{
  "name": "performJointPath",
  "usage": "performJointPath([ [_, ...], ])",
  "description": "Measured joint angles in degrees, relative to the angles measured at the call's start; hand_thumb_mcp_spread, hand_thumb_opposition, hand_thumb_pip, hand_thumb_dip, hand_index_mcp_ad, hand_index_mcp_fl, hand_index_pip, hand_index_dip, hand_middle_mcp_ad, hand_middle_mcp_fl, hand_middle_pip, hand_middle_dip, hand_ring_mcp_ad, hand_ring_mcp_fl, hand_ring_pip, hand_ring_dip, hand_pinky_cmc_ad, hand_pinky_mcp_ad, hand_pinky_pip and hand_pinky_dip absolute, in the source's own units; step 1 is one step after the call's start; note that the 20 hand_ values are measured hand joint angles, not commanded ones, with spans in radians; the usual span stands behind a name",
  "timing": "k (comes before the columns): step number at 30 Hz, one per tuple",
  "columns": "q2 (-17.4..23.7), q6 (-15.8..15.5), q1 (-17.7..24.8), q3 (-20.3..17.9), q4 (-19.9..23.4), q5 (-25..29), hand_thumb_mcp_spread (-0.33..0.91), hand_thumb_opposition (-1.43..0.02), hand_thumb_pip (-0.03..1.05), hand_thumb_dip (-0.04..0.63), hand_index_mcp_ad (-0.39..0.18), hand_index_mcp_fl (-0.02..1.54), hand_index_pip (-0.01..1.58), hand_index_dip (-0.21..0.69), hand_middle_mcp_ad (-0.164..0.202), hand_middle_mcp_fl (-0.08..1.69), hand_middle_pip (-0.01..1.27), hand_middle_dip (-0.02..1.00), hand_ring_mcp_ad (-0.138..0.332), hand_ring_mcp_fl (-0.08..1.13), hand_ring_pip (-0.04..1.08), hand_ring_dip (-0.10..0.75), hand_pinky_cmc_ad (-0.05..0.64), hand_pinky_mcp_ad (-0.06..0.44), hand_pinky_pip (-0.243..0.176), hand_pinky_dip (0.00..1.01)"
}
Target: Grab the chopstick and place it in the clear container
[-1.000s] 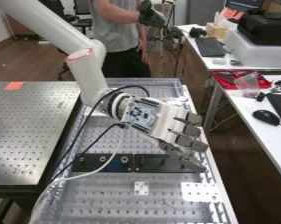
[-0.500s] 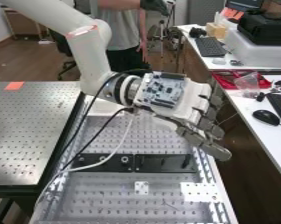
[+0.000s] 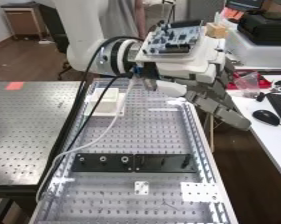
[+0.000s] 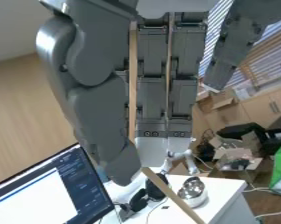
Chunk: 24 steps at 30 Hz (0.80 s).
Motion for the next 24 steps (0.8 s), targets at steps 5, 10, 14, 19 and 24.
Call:
performJointPath([
  [5,3.3,-3.1,0.1,-0.3,-3.2,-1.8,0.69,-1.10,0.51,0.222,-0.093,1.06,0.84,0.035,0.044,1.25,0.56,0.68,0.021,1.04,0.08,0.513,0.442,0.288,0.147,0.21],
  [10,6.8,-5.5,0.7,-2.0,-5.4,-3.4,0.69,-1.10,0.51,0.222,-0.089,1.07,0.84,0.035,0.044,1.27,0.55,0.68,0.021,1.04,0.08,0.513,0.443,0.288,0.143,0.21],
  [14,10.4,-6.4,2.0,-4.7,-6.4,-4.5,0.69,-1.10,0.51,0.222,-0.089,1.07,0.83,0.047,0.042,1.27,0.55,0.68,0.016,1.04,0.08,0.513,0.443,0.288,0.147,0.21],
  [19,14.2,-7.4,5.1,-8.0,-7.1,-3.6,0.69,-1.10,0.51,0.222,-0.087,1.07,0.83,0.065,0.047,1.27,0.55,0.68,0.003,1.04,0.08,0.513,0.443,0.290,0.147,0.21],
  [24,16.7,-8.5,9.3,-10.1,-8.2,0.1,0.69,-1.10,0.51,0.222,-0.093,1.07,0.81,0.065,0.058,1.27,0.54,0.69,0.005,1.04,0.08,0.510,0.442,0.290,0.147,0.23],
])
